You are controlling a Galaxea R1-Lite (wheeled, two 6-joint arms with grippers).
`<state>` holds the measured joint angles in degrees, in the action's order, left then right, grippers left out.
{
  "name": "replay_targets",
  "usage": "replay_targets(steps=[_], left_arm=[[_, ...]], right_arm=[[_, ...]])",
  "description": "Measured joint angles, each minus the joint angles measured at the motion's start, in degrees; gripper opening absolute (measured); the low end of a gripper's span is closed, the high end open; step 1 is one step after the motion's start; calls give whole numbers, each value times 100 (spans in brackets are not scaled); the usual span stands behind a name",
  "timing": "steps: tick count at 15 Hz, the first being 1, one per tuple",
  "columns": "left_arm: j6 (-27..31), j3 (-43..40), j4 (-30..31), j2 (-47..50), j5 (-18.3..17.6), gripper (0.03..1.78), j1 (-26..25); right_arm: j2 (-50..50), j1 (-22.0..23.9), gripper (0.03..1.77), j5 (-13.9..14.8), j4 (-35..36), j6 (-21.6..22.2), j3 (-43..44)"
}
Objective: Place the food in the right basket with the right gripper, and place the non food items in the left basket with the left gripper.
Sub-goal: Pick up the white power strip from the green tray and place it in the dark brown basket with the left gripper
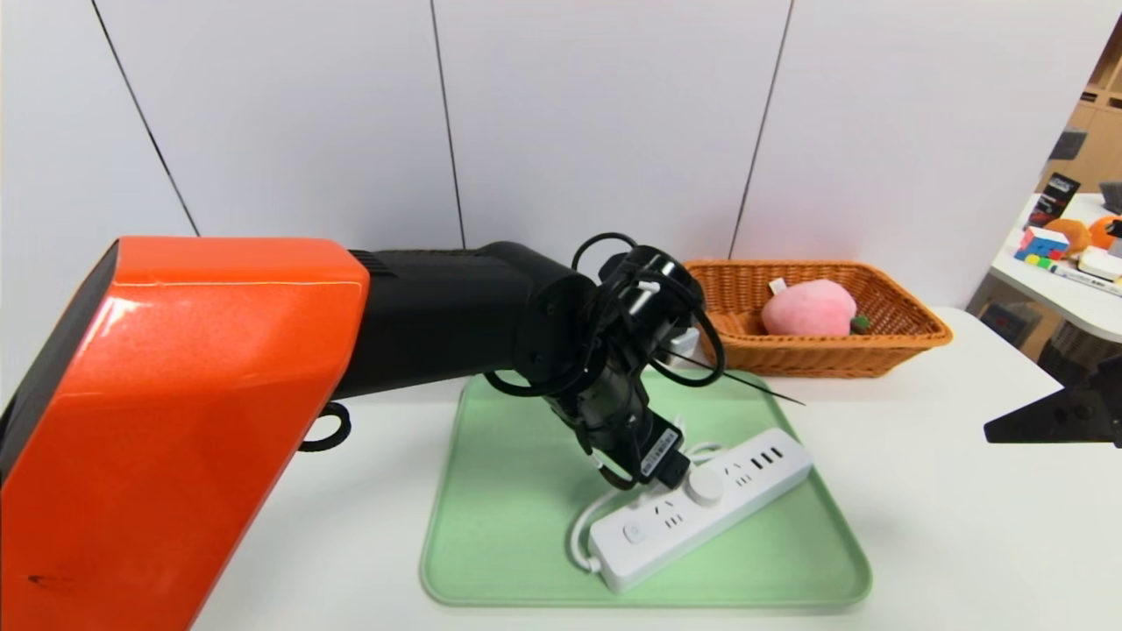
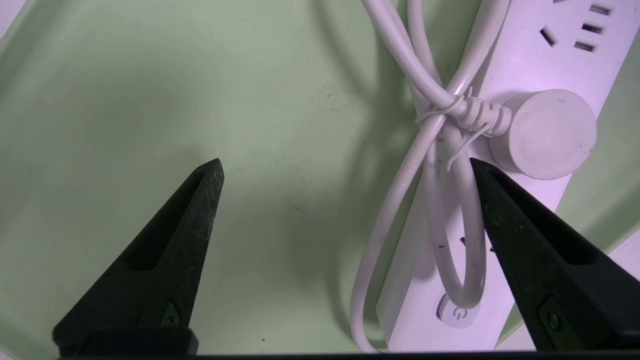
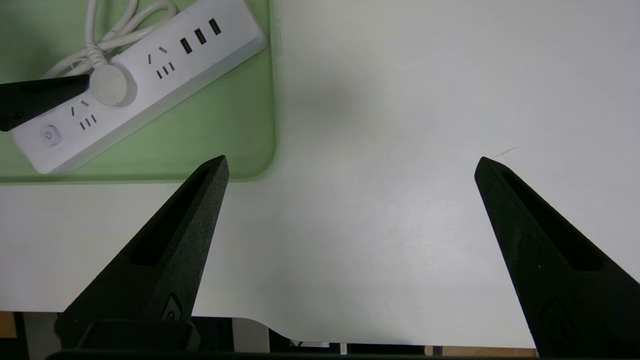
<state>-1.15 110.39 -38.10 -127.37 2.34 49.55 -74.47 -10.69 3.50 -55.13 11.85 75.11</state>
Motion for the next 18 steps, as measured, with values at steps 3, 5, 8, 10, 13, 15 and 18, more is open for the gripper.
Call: replay_targets(steps=[3, 5, 8, 10, 13, 15, 18], left_arm=[[13, 26, -11, -33, 5, 169, 33], [188, 30, -7, -41, 49, 169, 33], [227, 124, -35, -50, 330, 169, 35], [205, 177, -7, -41, 336, 169, 33], [-166, 194, -24, -30, 201, 169, 33], [-354, 196, -35, -30, 38, 169, 33], [-318, 196, -35, -28, 55, 169, 37]], right_arm=[[39, -2, 170, -45, 0, 0, -74], [63, -28, 170, -52, -5, 0, -94], [88, -60, 170, -146, -5, 5, -121], [110, -61, 170, -172, -11, 9, -144], [160, -63, 170, -177, -11, 9, -188], [212, -63, 170, -179, -13, 5, -247], [280, -74, 170, -185, -13, 5, -289]])
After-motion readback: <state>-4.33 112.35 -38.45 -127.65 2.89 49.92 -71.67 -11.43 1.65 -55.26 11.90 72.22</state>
